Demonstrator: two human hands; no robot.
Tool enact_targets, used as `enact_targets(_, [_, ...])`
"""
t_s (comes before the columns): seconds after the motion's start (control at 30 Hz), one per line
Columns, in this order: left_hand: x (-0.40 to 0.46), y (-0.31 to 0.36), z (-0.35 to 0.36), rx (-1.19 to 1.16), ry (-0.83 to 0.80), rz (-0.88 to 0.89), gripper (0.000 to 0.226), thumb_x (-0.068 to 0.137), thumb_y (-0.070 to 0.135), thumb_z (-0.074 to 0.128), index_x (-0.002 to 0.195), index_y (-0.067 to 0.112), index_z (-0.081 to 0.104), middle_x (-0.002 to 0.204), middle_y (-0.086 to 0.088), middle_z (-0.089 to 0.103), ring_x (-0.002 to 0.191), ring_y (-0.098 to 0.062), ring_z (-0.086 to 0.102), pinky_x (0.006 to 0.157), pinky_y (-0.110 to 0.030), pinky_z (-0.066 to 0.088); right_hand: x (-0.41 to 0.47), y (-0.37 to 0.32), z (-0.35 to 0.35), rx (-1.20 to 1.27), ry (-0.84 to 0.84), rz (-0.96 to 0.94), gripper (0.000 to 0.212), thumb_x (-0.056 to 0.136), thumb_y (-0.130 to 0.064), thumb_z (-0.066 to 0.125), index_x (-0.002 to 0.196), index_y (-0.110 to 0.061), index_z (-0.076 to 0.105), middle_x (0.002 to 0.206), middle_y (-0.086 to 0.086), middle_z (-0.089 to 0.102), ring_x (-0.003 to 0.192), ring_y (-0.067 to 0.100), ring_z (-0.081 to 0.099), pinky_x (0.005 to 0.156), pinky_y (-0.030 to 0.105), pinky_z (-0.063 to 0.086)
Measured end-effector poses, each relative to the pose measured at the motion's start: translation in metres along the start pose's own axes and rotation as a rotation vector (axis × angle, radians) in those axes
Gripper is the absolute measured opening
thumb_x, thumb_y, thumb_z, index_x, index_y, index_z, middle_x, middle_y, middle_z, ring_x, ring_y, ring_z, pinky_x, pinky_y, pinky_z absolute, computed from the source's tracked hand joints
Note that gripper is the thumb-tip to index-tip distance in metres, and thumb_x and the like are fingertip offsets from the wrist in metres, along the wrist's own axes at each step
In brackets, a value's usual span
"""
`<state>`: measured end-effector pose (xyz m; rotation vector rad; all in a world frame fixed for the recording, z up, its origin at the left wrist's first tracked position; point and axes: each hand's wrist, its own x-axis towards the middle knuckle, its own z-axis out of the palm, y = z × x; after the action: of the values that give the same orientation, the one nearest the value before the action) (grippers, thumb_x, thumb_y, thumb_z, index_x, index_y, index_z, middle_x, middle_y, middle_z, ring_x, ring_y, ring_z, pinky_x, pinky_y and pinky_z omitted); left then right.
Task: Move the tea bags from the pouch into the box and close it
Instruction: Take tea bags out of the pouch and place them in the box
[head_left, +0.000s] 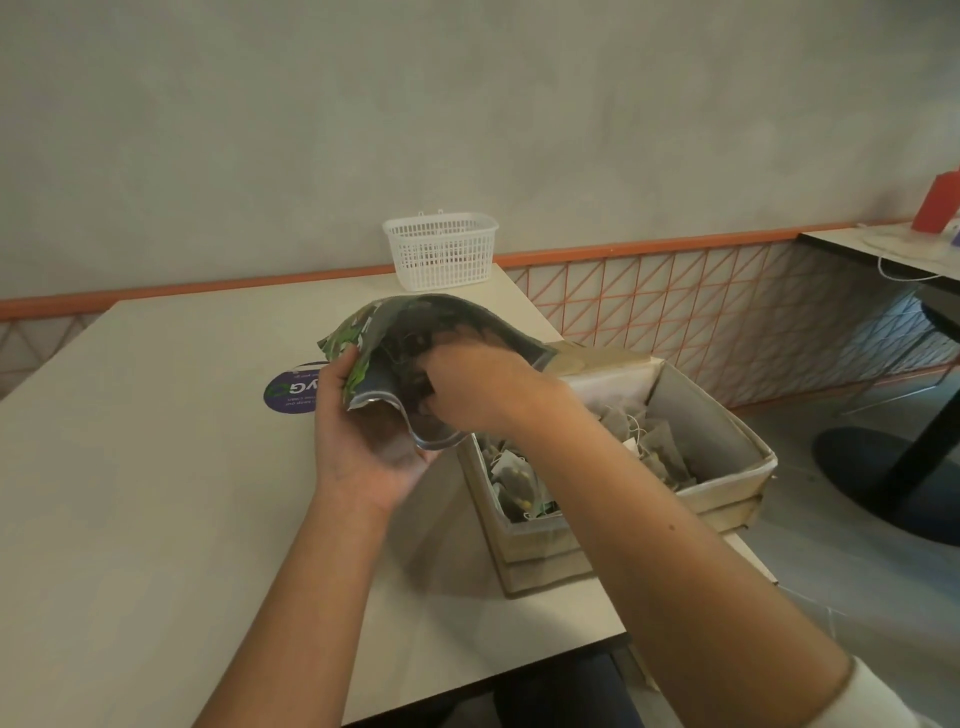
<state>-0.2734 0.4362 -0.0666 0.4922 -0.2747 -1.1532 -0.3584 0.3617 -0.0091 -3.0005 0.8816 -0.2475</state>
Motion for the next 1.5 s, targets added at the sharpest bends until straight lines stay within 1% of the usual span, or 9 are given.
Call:
enact_targets(0.23, [0.001, 0.001, -0.001, 0.023, -0.019, -0.015, 0.036, 0.082, 0.05, 0.057, 0.078, 0.024, 0.081, 0.103, -0.004, 0.073, 0.106, -0.026, 0.063, 0.104, -0.044, 0.043, -0.011, 0.004, 0.001, 0.109, 0.03, 0.024, 0.024, 0.087, -0.029, 0.064, 0.109, -0.02, 0.063, 0.128, 0.0, 0.042, 0.11, 0.021, 0.048, 0.082, 0.033, 0.046])
enact_targets(0.37, [0.001, 0.0, 0.0, 0.017, -0.013, -0.003, 0.042, 0.09, 0.05, 0.051, 0.077, 0.023, 0.081, 0.1, -0.005, 0.075, 0.092, -0.025, 0.071, 0.081, -0.042, 0.058, -0.027, 0.008, -0.006, 0.226, 0.104, -0.006, 0.009, 0.085, -0.027, 0.063, 0.089, -0.021, 0.058, 0.089, -0.004, 0.062, 0.079, 0.017, 0.059, 0.058, 0.024, 0.045])
enact_targets(0.53, [0.001, 0.001, 0.001, 0.01, -0.006, -0.031, 0.034, 0.08, 0.047, 0.059, 0.083, 0.02, 0.08, 0.106, -0.005, 0.073, 0.098, -0.026, 0.07, 0.09, -0.042, 0.054, -0.047, 0.019, -0.007, 0.439, 0.28, -0.033, 0.015, 0.085, -0.018, 0.067, 0.096, -0.018, 0.058, 0.096, -0.003, 0.066, 0.088, 0.017, 0.064, 0.075, 0.036, 0.056])
enact_targets(0.77, [0.006, 0.0, 0.003, -0.033, 0.028, -0.039, 0.037, 0.076, 0.046, 0.065, 0.105, 0.022, 0.069, 0.125, -0.007, 0.067, 0.119, -0.03, 0.064, 0.095, -0.043, 0.053, -0.084, 0.045, -0.025, 0.739, 0.47, 0.044, 0.042, 0.088, -0.015, 0.067, 0.126, -0.027, 0.054, 0.096, -0.015, 0.063, 0.087, -0.004, 0.063, 0.076, 0.009, 0.05])
enact_targets(0.97, [0.007, -0.001, 0.002, -0.021, 0.012, -0.036, 0.031, 0.081, 0.046, 0.063, 0.094, 0.021, 0.075, 0.122, -0.005, 0.069, 0.122, -0.029, 0.062, 0.095, -0.042, 0.053, -0.107, 0.077, -0.03, 0.809, 0.552, 0.179, 0.018, 0.087, -0.024, 0.069, 0.104, -0.027, 0.068, 0.094, -0.015, 0.068, 0.083, 0.004, 0.061, 0.068, 0.018, 0.05])
enact_targets(1.13, [0.007, -0.002, 0.002, -0.01, -0.019, -0.048, 0.036, 0.091, 0.049, 0.054, 0.096, 0.021, 0.077, 0.127, -0.004, 0.067, 0.125, -0.028, 0.06, 0.096, -0.041, 0.053, -0.12, 0.1, -0.016, 0.711, 0.343, 0.337, 0.023, 0.073, -0.044, 0.076, 0.086, -0.028, 0.068, 0.083, -0.016, 0.066, 0.058, 0.004, 0.055, 0.053, 0.022, 0.046])
enact_targets(1.27, [0.009, -0.002, 0.001, -0.016, -0.015, -0.044, 0.037, 0.091, 0.049, 0.053, 0.107, 0.023, 0.072, 0.136, -0.003, 0.063, 0.129, -0.027, 0.056, 0.098, -0.041, 0.051, -0.126, 0.111, -0.002, 0.535, 0.003, 0.41, 0.023, 0.072, -0.045, 0.077, 0.087, -0.029, 0.072, 0.093, -0.012, 0.067, 0.08, 0.003, 0.06, 0.071, 0.019, 0.049])
enact_targets(1.4, [0.01, -0.002, 0.001, -0.02, -0.019, -0.035, 0.037, 0.092, 0.049, 0.052, 0.114, 0.024, 0.068, 0.144, -0.002, 0.055, 0.131, -0.027, 0.055, 0.098, -0.042, 0.051, -0.126, 0.111, -0.003, 0.531, 0.064, 0.425, 0.019, 0.074, -0.033, 0.079, 0.09, -0.031, 0.07, 0.09, -0.011, 0.064, 0.079, 0.008, 0.059, 0.078, 0.031, 0.055])
enact_targets(1.5, [0.008, -0.003, 0.002, -0.023, -0.02, -0.04, 0.035, 0.091, 0.048, 0.053, 0.108, 0.023, 0.072, 0.143, -0.003, 0.056, 0.13, -0.028, 0.056, 0.099, -0.044, 0.051, -0.125, 0.109, -0.001, 0.519, 0.032, 0.427, 0.011, 0.076, -0.023, 0.079, 0.077, -0.032, 0.073, 0.078, -0.013, 0.067, 0.073, 0.007, 0.061, 0.069, 0.023, 0.054])
